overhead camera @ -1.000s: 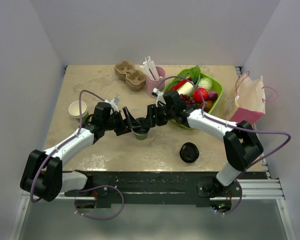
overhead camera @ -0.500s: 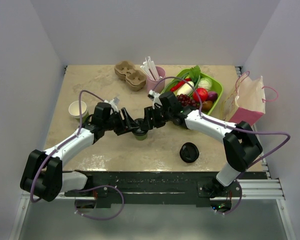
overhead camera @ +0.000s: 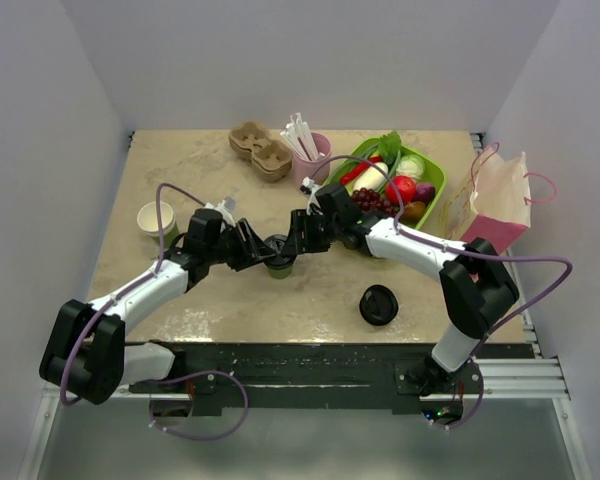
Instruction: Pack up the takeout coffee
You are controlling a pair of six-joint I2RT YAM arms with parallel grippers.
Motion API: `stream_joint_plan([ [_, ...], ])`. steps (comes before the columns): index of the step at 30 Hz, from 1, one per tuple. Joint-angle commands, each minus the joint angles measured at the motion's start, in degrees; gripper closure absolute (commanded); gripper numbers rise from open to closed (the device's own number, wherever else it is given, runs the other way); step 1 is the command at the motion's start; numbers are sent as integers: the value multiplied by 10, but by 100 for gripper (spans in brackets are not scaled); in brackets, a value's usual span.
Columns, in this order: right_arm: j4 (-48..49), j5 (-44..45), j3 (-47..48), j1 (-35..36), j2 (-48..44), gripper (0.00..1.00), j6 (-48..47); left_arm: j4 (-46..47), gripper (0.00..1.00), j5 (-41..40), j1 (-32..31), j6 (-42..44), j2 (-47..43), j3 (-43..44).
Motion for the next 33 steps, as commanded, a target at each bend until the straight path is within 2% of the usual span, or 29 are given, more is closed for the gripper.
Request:
stream_joint_plan([
  [1, -2, 44, -19, -11, 22, 51, 4, -28, 52, -40, 0, 7, 11, -39],
  [8, 1, 65, -31, -13, 17, 59, 1, -42, 57, -52, 0, 6, 7, -58],
  [10, -1, 65, -31, -14, 12, 55, -2, -47, 45, -50, 0, 6, -4, -56],
  [12, -3, 63, -25, -16, 7, 51, -2, -50, 27, -51, 0, 8, -19, -45],
  [17, -9, 49, 17, -19, -17, 45, 6, -74, 20, -70, 2, 29, -31, 23],
  [18, -8, 48, 24, -20, -20, 43, 10, -77, 12, -68, 2, 39, -35, 41],
  [19, -9, 46, 36, -19, -29, 41, 11, -78, 7, -68, 2, 44, -39, 48],
  [22, -6, 51, 47, -20, -45, 37, 12, -75, 1, -62, 8, 53, -62, 63],
  [27, 11, 41, 27, -26, -73, 33, 24, -60, 0, -56, 20, 60, -68, 66],
  [33, 58, -47, -6, -37, -49, 33, 66, -9, 0, -3, 46, 66, -16, 66],
])
